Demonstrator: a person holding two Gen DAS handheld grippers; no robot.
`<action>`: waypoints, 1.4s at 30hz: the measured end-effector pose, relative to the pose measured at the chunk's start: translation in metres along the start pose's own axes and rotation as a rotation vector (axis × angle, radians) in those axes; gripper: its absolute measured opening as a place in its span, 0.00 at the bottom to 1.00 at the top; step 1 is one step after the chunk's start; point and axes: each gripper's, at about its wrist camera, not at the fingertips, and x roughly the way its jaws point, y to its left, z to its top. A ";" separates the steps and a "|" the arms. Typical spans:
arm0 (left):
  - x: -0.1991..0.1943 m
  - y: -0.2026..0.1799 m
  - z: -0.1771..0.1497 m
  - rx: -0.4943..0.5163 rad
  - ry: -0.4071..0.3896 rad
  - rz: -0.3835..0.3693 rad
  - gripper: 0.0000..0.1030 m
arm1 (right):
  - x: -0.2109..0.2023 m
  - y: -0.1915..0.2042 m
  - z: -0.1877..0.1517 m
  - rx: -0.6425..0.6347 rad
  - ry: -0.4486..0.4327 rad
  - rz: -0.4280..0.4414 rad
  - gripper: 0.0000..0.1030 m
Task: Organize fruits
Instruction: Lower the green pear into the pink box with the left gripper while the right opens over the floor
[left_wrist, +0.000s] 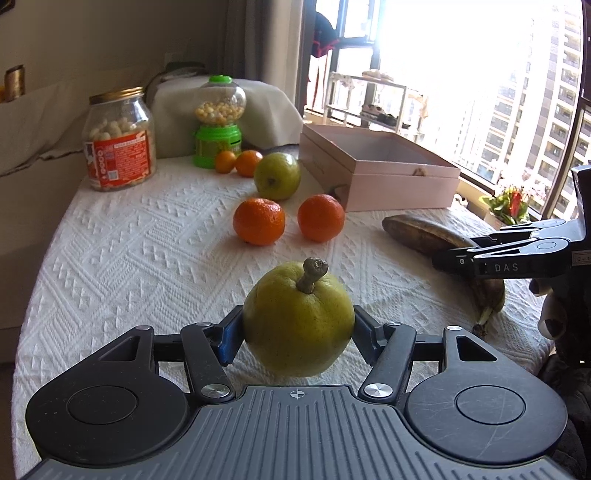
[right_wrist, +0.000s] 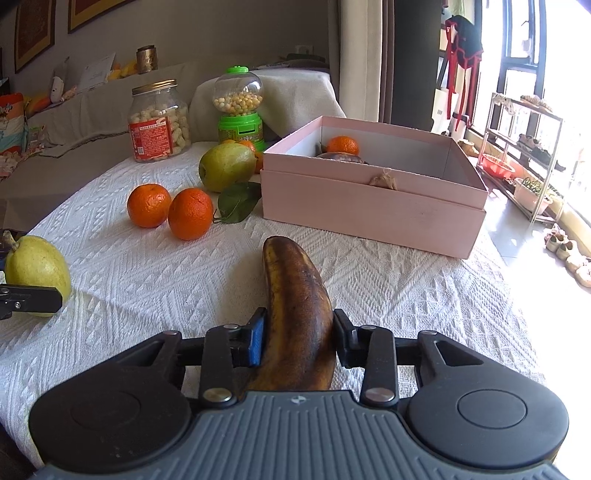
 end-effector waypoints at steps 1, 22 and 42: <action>0.000 -0.002 0.008 0.007 -0.011 -0.010 0.64 | -0.001 -0.004 0.003 0.020 0.002 0.022 0.35; 0.268 -0.134 0.199 0.092 0.193 -0.380 0.64 | -0.016 -0.145 0.159 0.055 -0.245 -0.245 0.35; 0.210 -0.068 0.195 0.007 -0.055 -0.432 0.61 | 0.003 -0.174 0.166 0.112 -0.284 -0.158 0.08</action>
